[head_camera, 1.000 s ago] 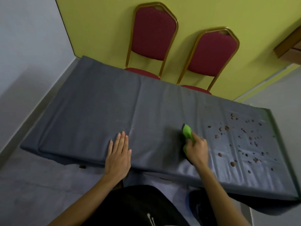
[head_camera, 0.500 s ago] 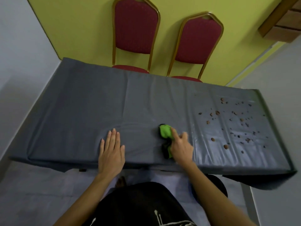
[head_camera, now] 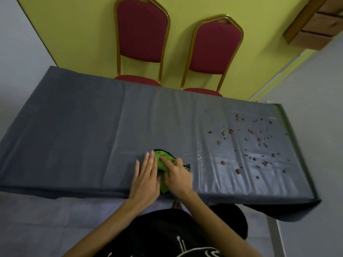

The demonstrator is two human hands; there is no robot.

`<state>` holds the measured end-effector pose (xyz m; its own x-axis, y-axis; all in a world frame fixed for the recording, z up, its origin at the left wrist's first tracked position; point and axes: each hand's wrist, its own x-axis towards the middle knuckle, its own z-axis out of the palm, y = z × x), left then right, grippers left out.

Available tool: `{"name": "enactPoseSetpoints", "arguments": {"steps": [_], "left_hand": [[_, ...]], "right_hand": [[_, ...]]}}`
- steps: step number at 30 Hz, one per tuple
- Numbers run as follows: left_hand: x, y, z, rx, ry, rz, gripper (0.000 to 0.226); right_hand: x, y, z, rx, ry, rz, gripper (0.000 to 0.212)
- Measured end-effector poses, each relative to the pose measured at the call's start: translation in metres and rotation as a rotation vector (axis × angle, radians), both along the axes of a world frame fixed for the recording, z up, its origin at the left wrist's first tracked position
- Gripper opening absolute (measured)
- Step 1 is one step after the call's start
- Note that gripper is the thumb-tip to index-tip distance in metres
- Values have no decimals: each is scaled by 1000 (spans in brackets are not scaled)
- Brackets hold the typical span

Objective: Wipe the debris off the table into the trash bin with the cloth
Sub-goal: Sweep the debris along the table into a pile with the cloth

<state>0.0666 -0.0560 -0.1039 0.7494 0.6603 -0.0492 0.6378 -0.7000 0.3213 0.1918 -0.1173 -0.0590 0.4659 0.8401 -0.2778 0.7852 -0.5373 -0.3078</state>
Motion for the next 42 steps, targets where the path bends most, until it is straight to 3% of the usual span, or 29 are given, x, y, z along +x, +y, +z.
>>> {"name": "enactPoseSetpoints", "arguments": {"steps": [5,9,11,16,21,25,33,39,42], "left_hand": [[-9,-6,-16,21,80,-24,66],[3,-19,-11,-21,98,73,67],[19,-26,-4,-60,89,160,70],[92,-34,9,-133,43,169,69],[133,-46,-9,-122,77,241,71],[127,-51,-17,-3,71,251,65],[131,-52,-13,-51,90,287,68],[124,-46,-8,-99,118,253,68],[127,-47,-6,-107,113,268,71]], "right_hand": [[113,-66,-1,-4,-100,-262,54],[208,-121,1,16,-117,-551,48],[231,-126,5,58,-77,-591,46],[191,-93,16,189,45,-329,46],[119,-68,-1,-28,54,127,58],[169,-84,-1,-19,1,67,60],[283,-133,0,10,6,-389,58],[229,-96,16,181,133,-285,53],[169,-74,13,115,156,-103,52]]}}
